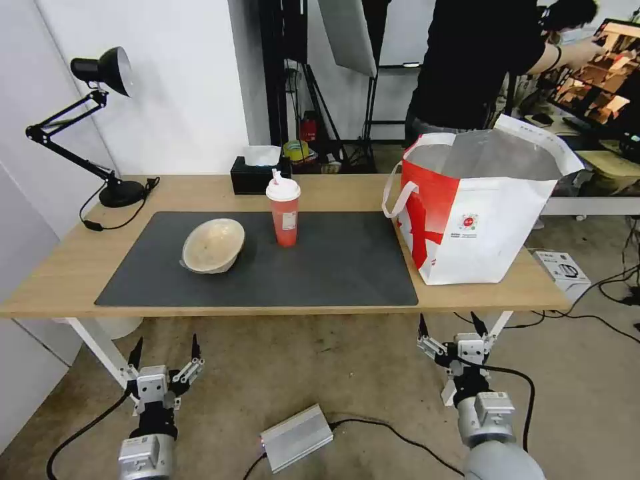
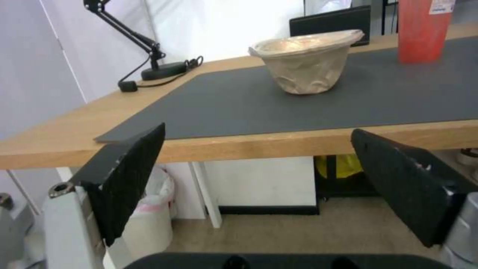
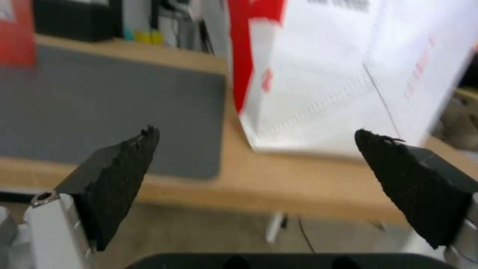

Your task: Pick up the trash from the table and place it into the takeout bag.

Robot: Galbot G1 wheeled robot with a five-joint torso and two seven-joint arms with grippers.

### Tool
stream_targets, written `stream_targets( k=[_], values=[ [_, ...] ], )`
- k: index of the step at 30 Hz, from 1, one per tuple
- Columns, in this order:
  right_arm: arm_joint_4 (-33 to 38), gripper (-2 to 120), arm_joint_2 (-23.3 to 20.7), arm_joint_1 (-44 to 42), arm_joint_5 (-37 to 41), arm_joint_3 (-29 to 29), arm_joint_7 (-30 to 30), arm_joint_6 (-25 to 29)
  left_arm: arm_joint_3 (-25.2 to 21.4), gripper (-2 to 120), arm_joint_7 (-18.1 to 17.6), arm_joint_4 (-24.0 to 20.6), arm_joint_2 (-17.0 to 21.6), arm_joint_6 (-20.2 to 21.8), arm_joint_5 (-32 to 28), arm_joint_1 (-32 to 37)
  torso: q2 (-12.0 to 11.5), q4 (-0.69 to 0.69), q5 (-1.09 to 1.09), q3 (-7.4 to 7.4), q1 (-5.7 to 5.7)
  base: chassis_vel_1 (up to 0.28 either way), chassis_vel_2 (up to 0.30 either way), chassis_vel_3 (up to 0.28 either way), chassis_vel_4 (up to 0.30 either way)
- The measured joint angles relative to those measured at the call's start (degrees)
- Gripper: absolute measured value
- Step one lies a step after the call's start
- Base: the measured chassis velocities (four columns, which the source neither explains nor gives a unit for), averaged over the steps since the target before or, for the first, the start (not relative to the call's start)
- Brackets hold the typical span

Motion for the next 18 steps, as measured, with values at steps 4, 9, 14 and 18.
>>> stream_targets(
  k=[4,9,14,18],
  values=[
    [0.0,100,-2.7,5.61,1.68,-1.96,-2.28,0.36,0.0,100,0.0,0.0,0.15,0.05,-0.05,-0.26,0.0,0.0,0.0,0.0,0.0,0.0,0.0,0.0,0.0],
    [0.28,100,-5.93,12.08,5.31,-4.16,-5.25,0.01,0.27,100,0.02,0.27,0.72,0.25,-0.07,-1.11,-0.01,0.02,0.0,0.01,0.0,0.0,0.0,0.0,0.0],
    [0.16,100,-8.22,17.11,9.06,-6.24,-8.28,-0.58,0.94,100,0.17,0.72,1.65,0.94,-0.09,-2.19,0.0,-0.01,-0.01,0.0,0.0,0.0,0.0,0.0,0.0],
    [-1.37,100,-8.84,23.93,13.56,-10.1,-10.2,-2.38,0.91,100,0.21,0.8,1.75,1.27,-0.11,-2.53,0.0,0.02,0.0,0.01,0.0,0.0,0.0,0.0,0.0]
  ],
)
